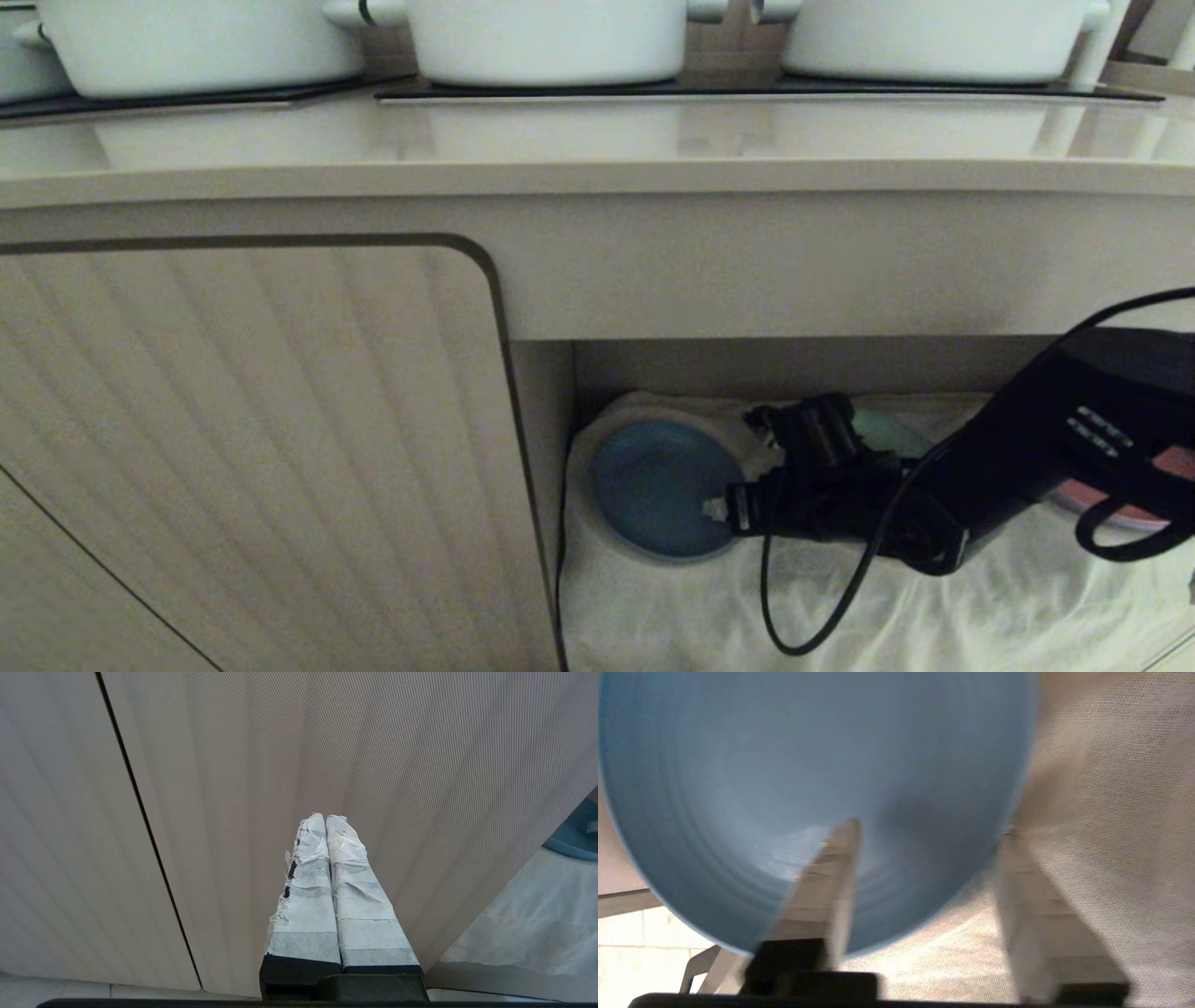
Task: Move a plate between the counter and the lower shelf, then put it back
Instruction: Pick up the plate in the cupboard
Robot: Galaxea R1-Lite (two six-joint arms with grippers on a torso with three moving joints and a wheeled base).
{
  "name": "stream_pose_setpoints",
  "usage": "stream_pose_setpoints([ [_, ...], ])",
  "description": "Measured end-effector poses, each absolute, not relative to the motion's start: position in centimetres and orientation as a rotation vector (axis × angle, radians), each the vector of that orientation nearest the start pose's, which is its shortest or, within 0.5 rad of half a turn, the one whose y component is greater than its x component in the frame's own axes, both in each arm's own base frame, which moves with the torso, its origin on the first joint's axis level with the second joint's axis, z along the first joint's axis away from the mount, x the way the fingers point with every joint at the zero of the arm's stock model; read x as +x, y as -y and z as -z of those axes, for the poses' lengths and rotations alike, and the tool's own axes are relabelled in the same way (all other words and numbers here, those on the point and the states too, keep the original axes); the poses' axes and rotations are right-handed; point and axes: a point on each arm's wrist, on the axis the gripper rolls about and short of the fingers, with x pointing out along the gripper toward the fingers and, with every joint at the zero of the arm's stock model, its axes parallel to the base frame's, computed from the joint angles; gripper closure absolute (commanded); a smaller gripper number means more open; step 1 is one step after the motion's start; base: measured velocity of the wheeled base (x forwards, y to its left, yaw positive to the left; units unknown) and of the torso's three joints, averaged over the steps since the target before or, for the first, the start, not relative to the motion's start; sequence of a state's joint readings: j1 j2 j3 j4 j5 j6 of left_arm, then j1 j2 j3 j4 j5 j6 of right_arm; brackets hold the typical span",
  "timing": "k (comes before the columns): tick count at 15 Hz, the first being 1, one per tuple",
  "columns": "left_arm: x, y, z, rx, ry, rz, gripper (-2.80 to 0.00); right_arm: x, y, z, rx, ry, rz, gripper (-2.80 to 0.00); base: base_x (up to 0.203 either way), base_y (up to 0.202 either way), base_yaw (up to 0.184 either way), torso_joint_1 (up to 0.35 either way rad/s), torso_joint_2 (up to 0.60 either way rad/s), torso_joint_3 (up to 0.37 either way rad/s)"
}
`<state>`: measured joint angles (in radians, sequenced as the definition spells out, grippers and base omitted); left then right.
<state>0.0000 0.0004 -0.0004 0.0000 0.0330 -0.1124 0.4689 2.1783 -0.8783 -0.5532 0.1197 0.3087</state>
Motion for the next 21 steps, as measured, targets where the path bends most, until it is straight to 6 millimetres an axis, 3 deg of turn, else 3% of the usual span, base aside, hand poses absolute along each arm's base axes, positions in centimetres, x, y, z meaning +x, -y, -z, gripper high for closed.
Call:
stream_pose_setpoints([
  [13, -2.3, -0.1, -7.6, -0.113, 0.002, -0.033, 0.0, 32.2, -16.3, -2.8, 0.147, -0.83, -0.414, 0.0, 0.0, 0.0, 0.0, 0.0, 0.0, 0.0],
  [21, -2.3, -0.1, -7.6, -0.113, 0.002, -0.033, 0.0, 30.9, -15.4, -3.5, 0.143, -0.841, -0.408, 0.0, 0.0, 0.0, 0.0, 0.0, 0.0, 0.0],
])
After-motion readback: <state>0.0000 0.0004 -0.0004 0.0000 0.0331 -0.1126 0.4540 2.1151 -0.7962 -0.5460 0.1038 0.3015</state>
